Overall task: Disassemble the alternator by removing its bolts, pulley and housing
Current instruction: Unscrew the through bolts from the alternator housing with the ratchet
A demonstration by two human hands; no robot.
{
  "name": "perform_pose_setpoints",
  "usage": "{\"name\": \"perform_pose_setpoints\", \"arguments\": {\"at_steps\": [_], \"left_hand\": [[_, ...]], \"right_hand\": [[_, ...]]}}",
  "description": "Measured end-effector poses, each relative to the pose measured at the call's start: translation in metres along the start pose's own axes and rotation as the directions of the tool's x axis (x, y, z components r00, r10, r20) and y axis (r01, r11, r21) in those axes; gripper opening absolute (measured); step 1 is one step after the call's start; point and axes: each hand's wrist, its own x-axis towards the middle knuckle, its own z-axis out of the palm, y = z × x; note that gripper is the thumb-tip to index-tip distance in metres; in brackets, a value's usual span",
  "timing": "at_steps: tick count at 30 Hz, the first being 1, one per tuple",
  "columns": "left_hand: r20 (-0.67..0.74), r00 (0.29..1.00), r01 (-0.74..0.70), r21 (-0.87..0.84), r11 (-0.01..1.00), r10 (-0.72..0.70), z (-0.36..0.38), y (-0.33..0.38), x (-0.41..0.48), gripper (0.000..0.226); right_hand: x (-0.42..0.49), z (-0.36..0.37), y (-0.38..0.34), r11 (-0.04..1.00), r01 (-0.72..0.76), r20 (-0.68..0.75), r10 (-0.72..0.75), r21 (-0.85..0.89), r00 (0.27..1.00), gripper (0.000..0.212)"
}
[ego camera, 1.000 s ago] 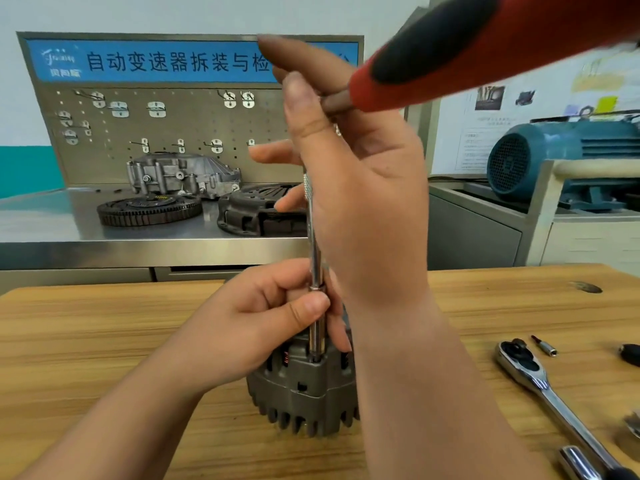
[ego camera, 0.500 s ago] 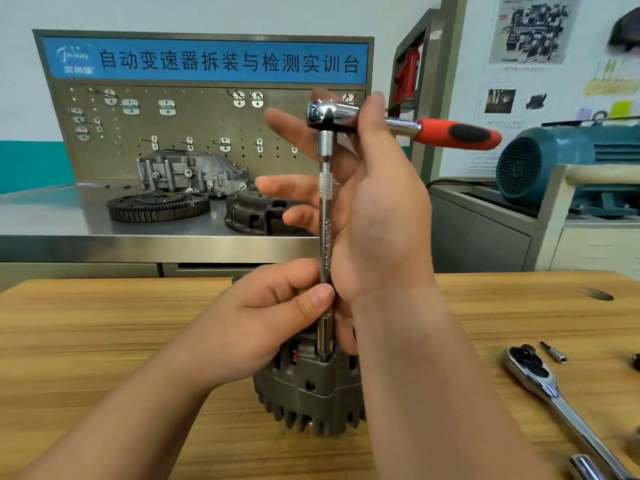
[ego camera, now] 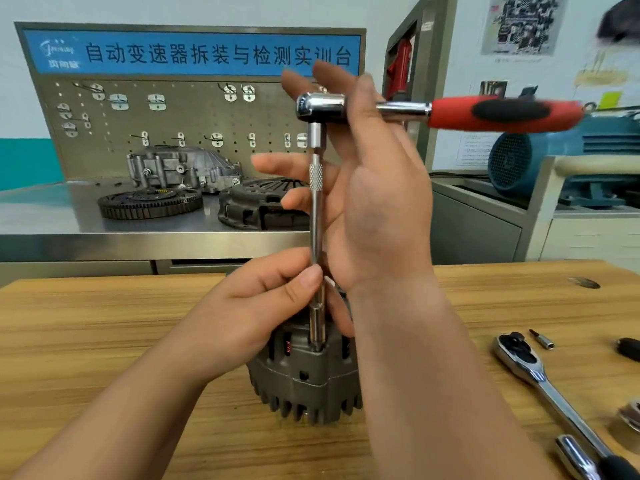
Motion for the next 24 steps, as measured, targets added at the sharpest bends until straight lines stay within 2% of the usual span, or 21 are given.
{"name": "perform_pose_setpoints", "arguments": {"at_steps": [2,4,8,11,15,20,22,24], "left_hand": [[0.006,1.0,-0.003,0.009,1.0,0.003,0.0,0.0,0.0,0.03],[0.008,1.0,-0.016,0.004,1.0,0.016,0.0,-0.001,0.0,0.026],[-0.014,1.0,-0.021,-0.035,0.999,0.021,0.001,-0.001,0.001,0.037],[-0.005,0.999,-0.033,-0.047,0.998,0.033,0.003,0.001,0.002,0.027],[-0.007,1.0,-0.03,-0.013,0.999,0.03,0.002,0.0,0.002,0.033],[0.014,1.0,0.004,0.01,1.0,-0.005,0.001,0.0,0.001,0.029],[0.032,0.999,0.0,0.008,1.0,0.0,0.0,0.001,0.001,0.028],[0.032,0.999,-0.001,-0.026,1.0,0.002,0.0,0.001,0.002,0.035]], "right_hand": [[0.0,0.0,0.001,0.996,-0.073,0.001,0.073,0.053,0.997,0.034],[-0.001,0.001,0.002,0.996,-0.084,-0.004,0.084,0.041,0.996,0.034],[-0.004,0.005,0.002,0.984,0.117,0.042,-0.112,-0.135,0.993,0.03],[-0.005,0.008,0.002,0.954,0.222,0.086,-0.208,-0.2,0.974,0.028],[-0.005,0.007,0.002,0.984,0.136,0.095,-0.126,-0.114,0.987,0.031],[0.0,-0.001,-0.001,0.999,-0.027,0.015,0.026,0.026,1.0,0.038],[0.0,-0.003,0.001,0.998,-0.061,0.011,0.061,0.024,0.998,0.04],[0.0,-0.003,0.002,0.999,-0.026,0.019,0.026,-0.031,0.999,0.038]]}}
